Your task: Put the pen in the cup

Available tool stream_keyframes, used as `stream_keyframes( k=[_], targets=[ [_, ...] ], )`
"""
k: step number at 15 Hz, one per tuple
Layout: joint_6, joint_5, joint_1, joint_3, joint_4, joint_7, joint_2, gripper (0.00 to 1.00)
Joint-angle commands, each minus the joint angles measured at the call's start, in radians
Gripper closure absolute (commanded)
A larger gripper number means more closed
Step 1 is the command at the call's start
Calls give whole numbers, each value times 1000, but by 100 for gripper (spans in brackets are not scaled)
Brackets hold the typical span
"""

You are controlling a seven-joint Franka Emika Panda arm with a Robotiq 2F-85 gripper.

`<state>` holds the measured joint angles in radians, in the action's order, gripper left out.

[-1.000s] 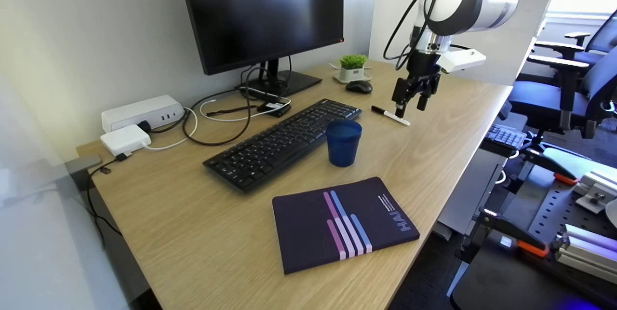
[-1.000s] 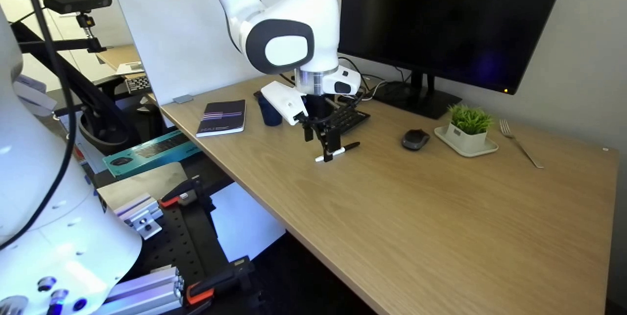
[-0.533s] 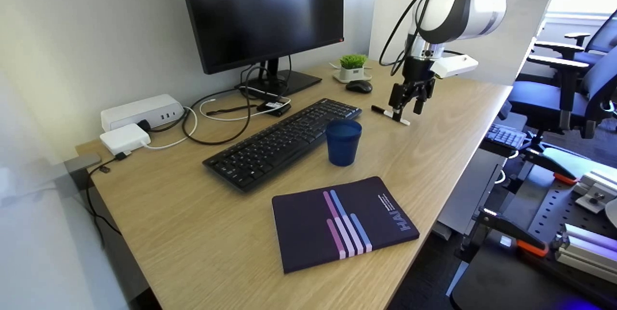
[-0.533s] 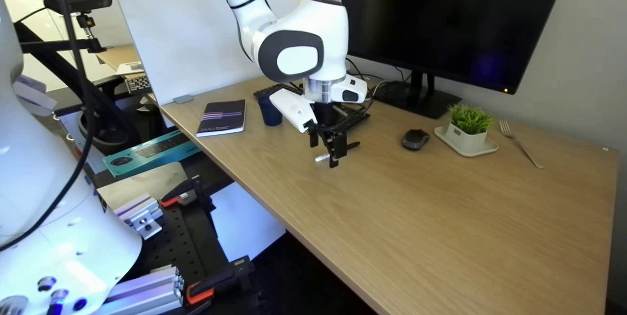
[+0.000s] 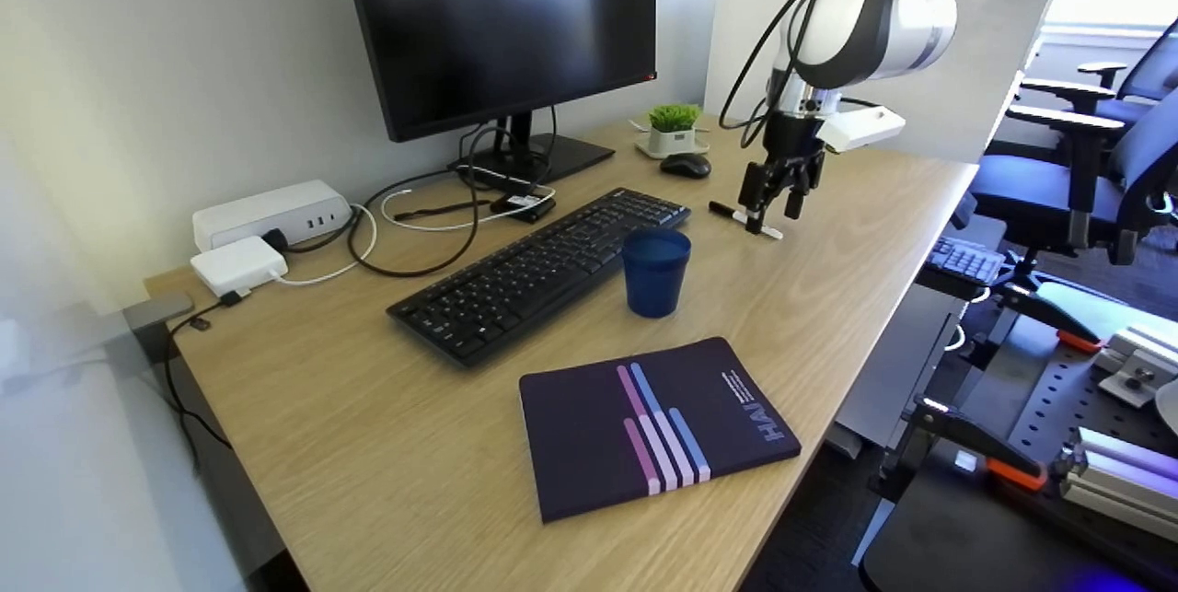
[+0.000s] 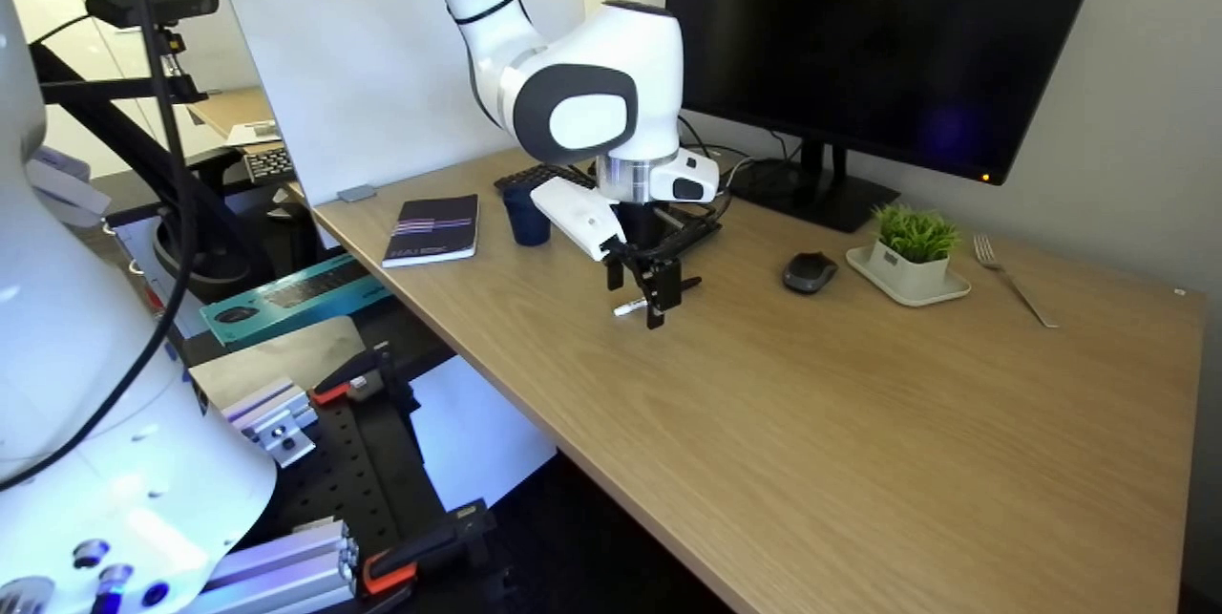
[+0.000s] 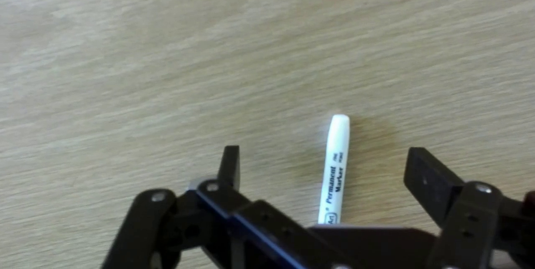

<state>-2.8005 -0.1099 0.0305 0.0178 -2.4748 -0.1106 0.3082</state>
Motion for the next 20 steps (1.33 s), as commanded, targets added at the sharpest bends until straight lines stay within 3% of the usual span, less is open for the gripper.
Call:
stream_keyframes(
  k=[1, 11, 13, 16, 20],
  targets=[
    [-6, 36, 12, -7, 17, -2, 21, 26],
    [1, 87, 9, 1, 41, 4, 33, 96],
    [8, 95, 6, 5, 46, 12, 32, 100],
    [52, 108, -7, 28, 57, 68, 13, 97],
    [245, 121, -25, 64, 124, 195, -18, 97]
  ],
)
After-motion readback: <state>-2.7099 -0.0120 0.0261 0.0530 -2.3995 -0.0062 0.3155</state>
